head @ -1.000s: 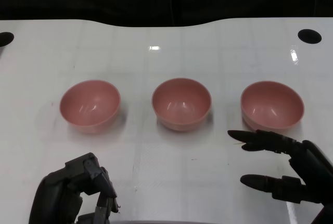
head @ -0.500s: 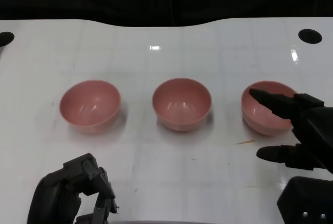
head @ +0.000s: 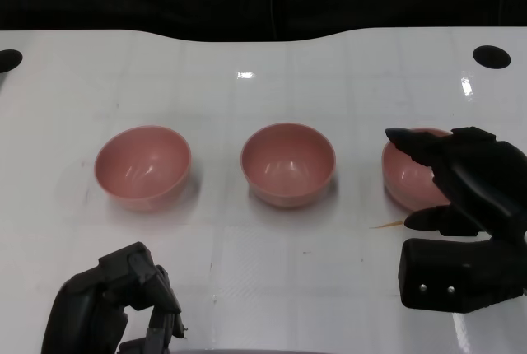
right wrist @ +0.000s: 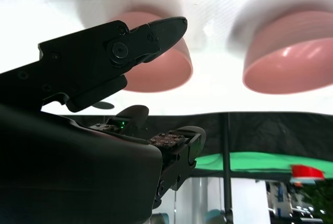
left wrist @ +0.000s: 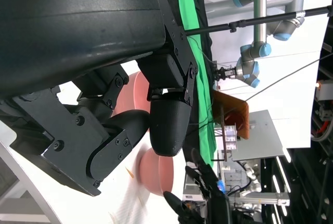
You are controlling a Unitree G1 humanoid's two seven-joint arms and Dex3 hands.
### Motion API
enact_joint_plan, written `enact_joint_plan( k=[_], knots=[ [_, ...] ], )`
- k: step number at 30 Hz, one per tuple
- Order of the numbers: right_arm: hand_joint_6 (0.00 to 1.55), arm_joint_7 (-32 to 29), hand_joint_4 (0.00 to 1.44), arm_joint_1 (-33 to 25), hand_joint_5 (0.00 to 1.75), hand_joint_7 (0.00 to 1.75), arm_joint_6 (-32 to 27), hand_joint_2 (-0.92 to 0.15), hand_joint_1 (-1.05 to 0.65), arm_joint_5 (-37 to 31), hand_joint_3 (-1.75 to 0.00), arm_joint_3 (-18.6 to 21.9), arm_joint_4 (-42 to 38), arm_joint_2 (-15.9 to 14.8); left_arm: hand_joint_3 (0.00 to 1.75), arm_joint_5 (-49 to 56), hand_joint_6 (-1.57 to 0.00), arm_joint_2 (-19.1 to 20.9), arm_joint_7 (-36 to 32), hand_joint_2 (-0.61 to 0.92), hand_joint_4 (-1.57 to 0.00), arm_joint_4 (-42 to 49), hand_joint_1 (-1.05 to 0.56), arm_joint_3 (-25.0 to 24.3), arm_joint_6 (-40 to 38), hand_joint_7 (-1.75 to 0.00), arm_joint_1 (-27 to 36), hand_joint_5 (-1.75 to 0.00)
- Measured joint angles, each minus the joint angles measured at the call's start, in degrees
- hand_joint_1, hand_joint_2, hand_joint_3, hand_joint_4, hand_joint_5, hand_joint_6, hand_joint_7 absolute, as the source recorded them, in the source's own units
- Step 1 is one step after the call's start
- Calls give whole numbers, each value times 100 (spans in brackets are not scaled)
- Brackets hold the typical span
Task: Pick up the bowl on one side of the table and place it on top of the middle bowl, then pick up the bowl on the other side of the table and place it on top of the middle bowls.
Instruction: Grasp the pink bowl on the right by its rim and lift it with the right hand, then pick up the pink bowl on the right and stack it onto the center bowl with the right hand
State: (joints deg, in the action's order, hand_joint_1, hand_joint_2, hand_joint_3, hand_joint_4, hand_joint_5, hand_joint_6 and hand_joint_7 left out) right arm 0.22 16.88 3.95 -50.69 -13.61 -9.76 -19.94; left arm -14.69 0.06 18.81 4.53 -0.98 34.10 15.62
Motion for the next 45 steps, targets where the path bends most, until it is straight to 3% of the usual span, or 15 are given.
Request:
enact_joint_plan(
  k=[14,20,22,24,27,30,31,32,34,36,39,40,42,45],
  knots=[
    [39,-202,42,940,14,1,-544,-87,-60,-160,-1,-781,-2013,6,142,-13,-89,1,0,39,-91,-104,-12,6,-19,-147,62,-171],
    [53,-554,61,1392,11,3,-440,-89,-52,-102,0,-1044,-2954,94,140,42,-87,1,0,41,-90,-121,-12,21,-20,-147,74,-171],
    [65,-831,83,1538,19,7,-272,-91,-44,-110,-2,-1189,-3340,144,140,49,-87,-2,0,41,-91,-121,-11,25,-8,-147,75,-171],
    [73,-1176,95,1711,25,8,-44,-92,-36,-129,-5,-1346,-3767,201,140,48,-87,-7,0,41,-91,-122,-11,27,-9,-147,80,-171],
    [95,-1618,86,1939,77,4,299,-92,-25,-102,-5,-1462,-4325,274,139,51,-88,-22,-5,41,-91,-125,-12,34,-11,-146,85,-171],
    [117,-2000,88,2124,111,7,548,-91,-21,-55,-7,-1549,-4725,325,138,66,-88,-29,-10,41,-91,-125,-12,33,-2,-146,98,-170],
    [124,-2127,87,2174,136,11,628,-90,-22,-47,-4,-1582,-4822,332,137,68,-88,-33,-9,42,-91,-125,-12,34,11,-146,97,-170],
    [107,-2276,89,2210,159,74,723,-91,-21,-46,-4,-1604,-4915,338,136,69,-87,-36,-9,42,-91,-124,-12,34,27,-146,96,-171],
    [78,-2646,94,2250,171,151,896,-92,-22,-46,-12,-1634,-5055,344,136,70,-88,-39,-10,43,-91,-124,-12,33,40,-146,97,-171],
    [71,-2876,95,2315,174,168,1015,-92,-23,-46,-17,-1665,-5157,348,133,97,-88,-58,-24,44,-92,-123,-12,34,41,-147,97,-171],
    [67,-3001,92,2360,175,174,1167,-90,-20,-22,-24,-1690,-5189,348,130,126,-88,-98,-26,46,-92,-123,-13,37,45,-147,98,-170],
    [67,-3043,92,2365,175,174,1205,-86,-19,-14,-31,-1693,-5189,348,130,132,-87,-106,-26,45,-92,-123,-13,36,45,-147,98,-170],
    [67,-3112,91,2378,175,175,1267,-69,-18,27,-64,-1693,-5187,348,133,146,-88,-109,-26,43,-92,-123,-14,33,47,-147,97,-171],
    [67,-3244,91,2408,175,175,1355,-63,-18,97,-79,-1682,-5170,342,134,178,-89,-113,-27,41,-93,-123,-14,29,47,-146,97,-170]
  ],
)
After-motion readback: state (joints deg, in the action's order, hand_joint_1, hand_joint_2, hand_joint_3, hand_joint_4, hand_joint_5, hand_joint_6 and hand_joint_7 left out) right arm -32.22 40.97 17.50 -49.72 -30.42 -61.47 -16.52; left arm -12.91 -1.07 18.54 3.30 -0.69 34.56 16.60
